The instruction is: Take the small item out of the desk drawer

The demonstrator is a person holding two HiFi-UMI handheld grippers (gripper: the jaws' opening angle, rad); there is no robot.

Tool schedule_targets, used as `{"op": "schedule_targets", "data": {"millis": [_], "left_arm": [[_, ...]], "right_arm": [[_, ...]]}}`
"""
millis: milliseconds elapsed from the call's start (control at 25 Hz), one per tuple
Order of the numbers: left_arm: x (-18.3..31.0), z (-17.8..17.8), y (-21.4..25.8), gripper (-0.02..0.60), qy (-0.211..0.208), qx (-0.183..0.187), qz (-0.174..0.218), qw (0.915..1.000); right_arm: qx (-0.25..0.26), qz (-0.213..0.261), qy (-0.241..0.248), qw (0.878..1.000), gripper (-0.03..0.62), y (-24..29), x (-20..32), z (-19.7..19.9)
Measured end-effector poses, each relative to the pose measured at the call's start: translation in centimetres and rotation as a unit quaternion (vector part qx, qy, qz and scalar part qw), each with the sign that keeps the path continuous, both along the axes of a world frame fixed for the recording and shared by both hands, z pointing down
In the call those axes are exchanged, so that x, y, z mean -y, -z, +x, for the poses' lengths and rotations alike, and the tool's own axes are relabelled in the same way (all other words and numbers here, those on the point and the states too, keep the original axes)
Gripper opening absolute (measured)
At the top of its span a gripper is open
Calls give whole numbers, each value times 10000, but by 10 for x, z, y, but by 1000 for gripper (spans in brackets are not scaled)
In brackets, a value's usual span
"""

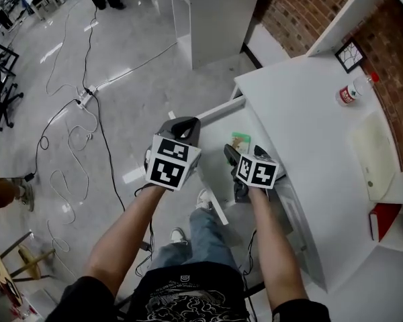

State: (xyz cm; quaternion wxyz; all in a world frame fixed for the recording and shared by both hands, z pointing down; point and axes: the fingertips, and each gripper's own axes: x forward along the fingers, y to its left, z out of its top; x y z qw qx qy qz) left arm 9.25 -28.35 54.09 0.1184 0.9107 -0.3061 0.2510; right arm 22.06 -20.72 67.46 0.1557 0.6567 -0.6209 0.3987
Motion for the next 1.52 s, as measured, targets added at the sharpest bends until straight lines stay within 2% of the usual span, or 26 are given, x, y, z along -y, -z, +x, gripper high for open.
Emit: {"op": "schedule_targets", "data": {"millis": [520,800,1000,1120,1280,1520], "left_arm": [[38,5,-26,5,31,186,94,9998],[54,8,-36,5,120,204,-14,9997],[63,8,-45,5,170,293,-85,9994],[68,7,-46,5,240,315,-121,9991],[73,12,-46,5,284,286,-126,9991],[75,0,-48,5,402,325,-193,9985]], "right_arm": [[71,-970,-390,9945,468,-87,10,22],[107,-1486,-491,9876,474,-120,13,30],[-51,-1777,-560,9825,474,-135,15,33],[-269,-1988,-626,9777,458,-138,14,35],[-610,-2282,-726,9690,400,-139,14,44],[-594,-2478,-585,9652,354,-139,14,35]]}}
